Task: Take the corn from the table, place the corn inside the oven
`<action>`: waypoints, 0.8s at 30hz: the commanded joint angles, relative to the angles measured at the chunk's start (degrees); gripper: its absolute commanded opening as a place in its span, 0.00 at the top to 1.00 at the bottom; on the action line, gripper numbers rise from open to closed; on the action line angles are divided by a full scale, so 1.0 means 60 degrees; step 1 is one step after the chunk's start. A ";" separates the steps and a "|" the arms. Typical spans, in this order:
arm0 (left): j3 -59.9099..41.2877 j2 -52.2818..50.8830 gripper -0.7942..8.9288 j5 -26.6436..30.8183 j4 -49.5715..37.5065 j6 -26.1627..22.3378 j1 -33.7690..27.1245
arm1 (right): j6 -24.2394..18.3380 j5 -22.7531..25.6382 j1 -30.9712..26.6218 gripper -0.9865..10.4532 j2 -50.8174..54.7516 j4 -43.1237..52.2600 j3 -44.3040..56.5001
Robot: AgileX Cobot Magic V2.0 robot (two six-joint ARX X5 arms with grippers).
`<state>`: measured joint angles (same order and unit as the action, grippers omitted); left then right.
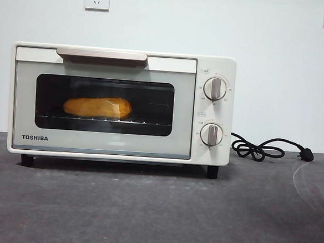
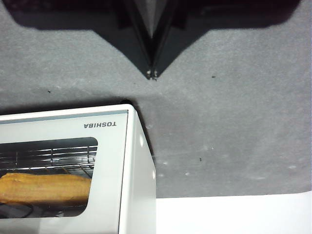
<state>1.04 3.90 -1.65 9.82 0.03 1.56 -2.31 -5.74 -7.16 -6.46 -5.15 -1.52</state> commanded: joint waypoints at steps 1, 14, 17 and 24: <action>-0.0073 0.0004 0.92 0.0029 -0.0073 -0.0047 -0.0018 | 0.0135 0.0128 0.0004 0.91 0.0415 -0.0681 0.0117; -0.0073 0.0022 0.92 0.0025 -0.0073 -0.0047 -0.0018 | 0.0069 0.0463 0.0004 0.91 0.1002 -0.0903 0.0113; -0.0073 0.0025 0.92 0.0029 -0.0073 -0.0047 -0.0018 | 0.0157 0.0459 0.0004 0.91 0.1002 -0.0878 0.0113; -0.0073 0.0040 0.92 0.0025 -0.0073 -0.0047 -0.0018 | 0.0131 0.0466 0.0004 0.91 0.0987 -0.0860 0.0109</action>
<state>1.02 4.03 -1.65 9.82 0.03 1.56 -2.11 -3.01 -7.16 -0.56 -10.72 -1.41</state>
